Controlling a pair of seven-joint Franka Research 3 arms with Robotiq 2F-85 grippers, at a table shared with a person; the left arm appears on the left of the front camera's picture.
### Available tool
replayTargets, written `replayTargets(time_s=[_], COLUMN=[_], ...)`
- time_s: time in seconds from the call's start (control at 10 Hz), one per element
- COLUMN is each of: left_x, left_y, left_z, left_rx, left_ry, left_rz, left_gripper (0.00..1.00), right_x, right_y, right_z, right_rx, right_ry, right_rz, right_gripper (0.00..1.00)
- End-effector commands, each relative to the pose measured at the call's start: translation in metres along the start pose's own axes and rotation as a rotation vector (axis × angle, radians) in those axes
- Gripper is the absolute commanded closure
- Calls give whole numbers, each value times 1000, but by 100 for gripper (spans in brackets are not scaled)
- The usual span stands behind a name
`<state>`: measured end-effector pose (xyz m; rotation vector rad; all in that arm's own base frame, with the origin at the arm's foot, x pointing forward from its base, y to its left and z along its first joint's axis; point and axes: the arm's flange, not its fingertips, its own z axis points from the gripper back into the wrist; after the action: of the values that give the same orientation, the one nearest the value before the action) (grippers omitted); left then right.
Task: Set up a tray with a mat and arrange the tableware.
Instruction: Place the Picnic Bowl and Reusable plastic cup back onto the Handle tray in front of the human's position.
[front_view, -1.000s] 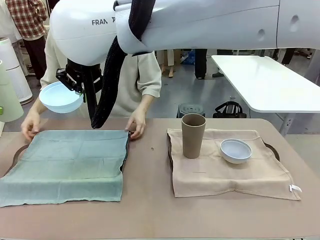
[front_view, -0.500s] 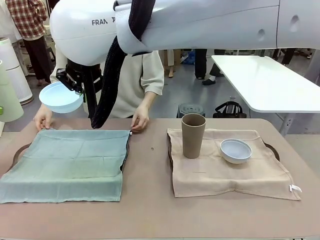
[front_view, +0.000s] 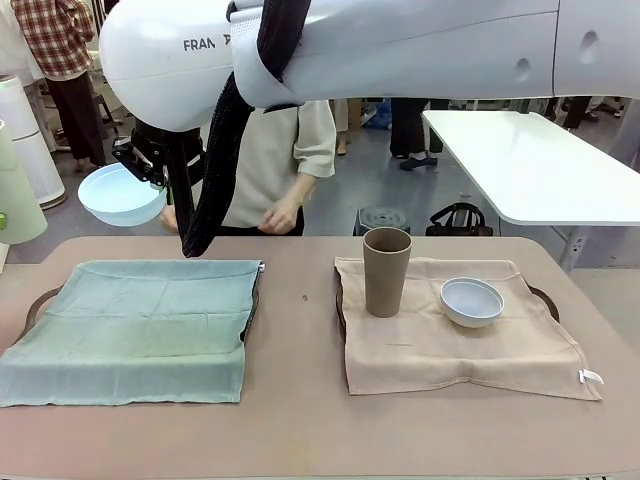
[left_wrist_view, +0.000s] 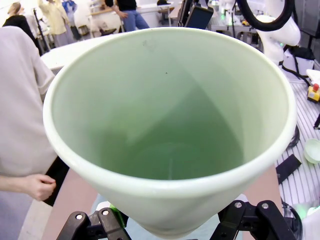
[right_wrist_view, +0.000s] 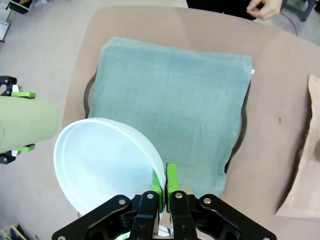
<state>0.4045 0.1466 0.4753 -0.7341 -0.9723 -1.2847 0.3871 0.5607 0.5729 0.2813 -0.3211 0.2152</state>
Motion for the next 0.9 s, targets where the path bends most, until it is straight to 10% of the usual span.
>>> replayTargets(time_s=[0.0,0.2,0.3,0.8], left_x=[2,2,0,-51], left_y=[-1,-1,0,9], left_z=[1,1,0,-83], left_rx=[2,2,0,-109], left_ry=[1,1,0,42], left_rz=[-18,-18,0,3], left_gripper=[45,45,19,19], right_x=[1,0,3,-20], right_y=[2,0,-20,-74], right_z=[-1,0,-22,-85], right_rx=[-9,0,11,5], right_ry=[-16,0,52,129], right_rz=[14,0,-60,-153], right_gripper=[97,95,95,95])
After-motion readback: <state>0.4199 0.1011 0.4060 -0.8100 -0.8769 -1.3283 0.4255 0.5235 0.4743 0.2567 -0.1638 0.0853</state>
